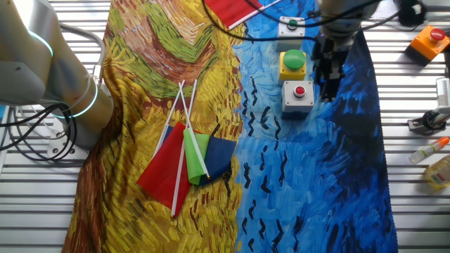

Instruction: Press three buttons from left to right in sequence

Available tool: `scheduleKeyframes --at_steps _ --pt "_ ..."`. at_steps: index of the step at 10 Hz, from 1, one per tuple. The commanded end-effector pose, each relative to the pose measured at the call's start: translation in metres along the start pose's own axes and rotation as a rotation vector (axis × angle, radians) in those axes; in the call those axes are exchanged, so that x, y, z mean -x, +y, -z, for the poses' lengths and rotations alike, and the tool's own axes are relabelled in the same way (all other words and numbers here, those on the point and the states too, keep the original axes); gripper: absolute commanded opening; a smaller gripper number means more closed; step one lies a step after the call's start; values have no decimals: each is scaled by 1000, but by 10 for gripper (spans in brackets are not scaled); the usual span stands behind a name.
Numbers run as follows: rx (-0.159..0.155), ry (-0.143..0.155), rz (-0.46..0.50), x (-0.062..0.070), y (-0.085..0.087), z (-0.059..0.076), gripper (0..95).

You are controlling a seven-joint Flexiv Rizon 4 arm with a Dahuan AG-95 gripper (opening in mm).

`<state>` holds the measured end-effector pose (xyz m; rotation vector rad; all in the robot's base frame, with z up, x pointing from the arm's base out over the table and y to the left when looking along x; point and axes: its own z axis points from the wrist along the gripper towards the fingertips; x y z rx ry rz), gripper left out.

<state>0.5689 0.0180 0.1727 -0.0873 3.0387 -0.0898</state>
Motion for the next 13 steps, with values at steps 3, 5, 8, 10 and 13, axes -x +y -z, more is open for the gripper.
scheduleKeyframes --at_steps 3,5,8,10,13 --pt "5 9 2 1 1 -3 760" --pt "7 7 5 0 0 -4 760" --pt "-2 18 3 -1 0 -6 760" --pt "-7 13 3 -1 0 -6 570" --pt "-11 18 -15 -2 0 -6 0"
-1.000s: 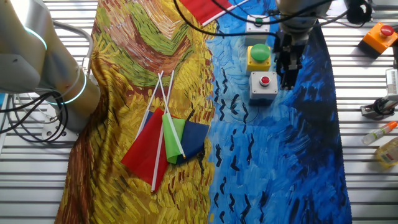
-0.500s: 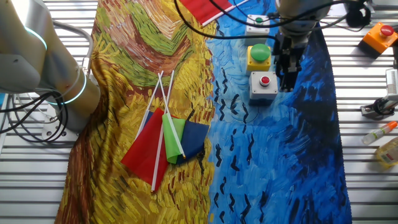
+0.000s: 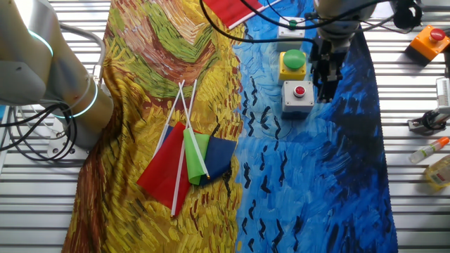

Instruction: Press three buttons from left to right in sequence

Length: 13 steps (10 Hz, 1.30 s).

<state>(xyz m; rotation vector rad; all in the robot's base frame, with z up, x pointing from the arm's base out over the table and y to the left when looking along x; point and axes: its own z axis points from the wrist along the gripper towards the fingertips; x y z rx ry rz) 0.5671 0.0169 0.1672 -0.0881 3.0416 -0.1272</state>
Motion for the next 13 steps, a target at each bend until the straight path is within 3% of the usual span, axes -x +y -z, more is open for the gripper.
scheduleKeyframes --at_steps 1,3,4,5,6,7,8,13 --pt "24 11 -11 1 1 0 0" --pt "19 13 10 1 1 0 0" --pt "24 12 11 1 1 0 190" --pt "37 10 24 1 1 0 190" --pt "71 9 27 1 1 0 380" --pt "82 11 22 1 0 0 380" --pt "83 16 20 1 0 0 570" --pt "81 17 10 1 0 0 570"
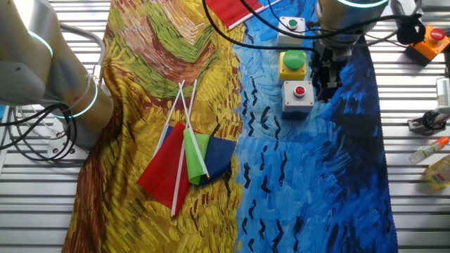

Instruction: Press three buttons from left to right in sequence

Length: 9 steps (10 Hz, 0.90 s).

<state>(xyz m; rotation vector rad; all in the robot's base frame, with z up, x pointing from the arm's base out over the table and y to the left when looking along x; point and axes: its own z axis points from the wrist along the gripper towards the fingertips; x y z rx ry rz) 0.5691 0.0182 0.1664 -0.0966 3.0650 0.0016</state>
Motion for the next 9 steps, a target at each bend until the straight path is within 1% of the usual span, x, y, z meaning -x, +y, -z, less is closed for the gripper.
scheduleKeyframes --at_steps 1,2,3,4,8,9 --pt "-5 -2 10 -1 -1 0 570" --pt "-10 -7 15 -1 -1 0 570" --pt "-20 -23 14 -1 -1 0 570" --pt "-24 -30 9 -1 -1 0 570" --pt "-48 -32 44 -1 -1 0 570" --pt "-55 -28 56 -1 -1 0 570"
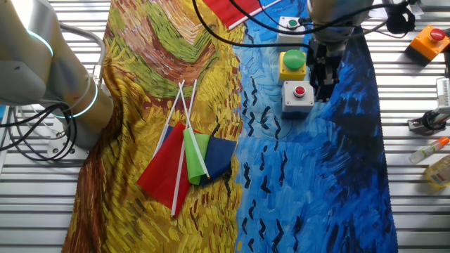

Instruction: Press three buttons from left to right in sequence

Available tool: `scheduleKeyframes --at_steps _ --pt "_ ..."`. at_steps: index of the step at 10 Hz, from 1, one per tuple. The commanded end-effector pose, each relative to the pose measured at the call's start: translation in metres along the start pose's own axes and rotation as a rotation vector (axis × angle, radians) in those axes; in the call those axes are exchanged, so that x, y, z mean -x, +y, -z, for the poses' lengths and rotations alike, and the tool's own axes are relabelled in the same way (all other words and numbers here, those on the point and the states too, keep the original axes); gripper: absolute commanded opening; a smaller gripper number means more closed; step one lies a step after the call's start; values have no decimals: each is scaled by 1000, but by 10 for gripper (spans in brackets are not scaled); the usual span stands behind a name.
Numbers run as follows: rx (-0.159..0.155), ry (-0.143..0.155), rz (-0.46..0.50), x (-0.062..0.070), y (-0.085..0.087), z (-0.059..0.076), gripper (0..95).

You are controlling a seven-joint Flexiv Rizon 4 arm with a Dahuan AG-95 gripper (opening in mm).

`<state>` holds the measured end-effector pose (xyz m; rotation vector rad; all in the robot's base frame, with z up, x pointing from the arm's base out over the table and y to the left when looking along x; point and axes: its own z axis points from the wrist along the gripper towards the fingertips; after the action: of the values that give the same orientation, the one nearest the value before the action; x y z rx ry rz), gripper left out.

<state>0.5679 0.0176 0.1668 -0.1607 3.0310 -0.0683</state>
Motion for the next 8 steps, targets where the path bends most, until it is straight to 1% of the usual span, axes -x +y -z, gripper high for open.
scheduleKeyframes --at_steps 1,3,4,5,6,8 --pt "-25 4 31 0 0 0 570" --pt "-50 11 48 0 0 0 570" --pt "-55 14 49 0 0 0 570" --pt "-74 29 44 0 0 0 570" --pt "-75 36 50 0 0 0 570" --pt "-71 37 48 0 0 0 570"
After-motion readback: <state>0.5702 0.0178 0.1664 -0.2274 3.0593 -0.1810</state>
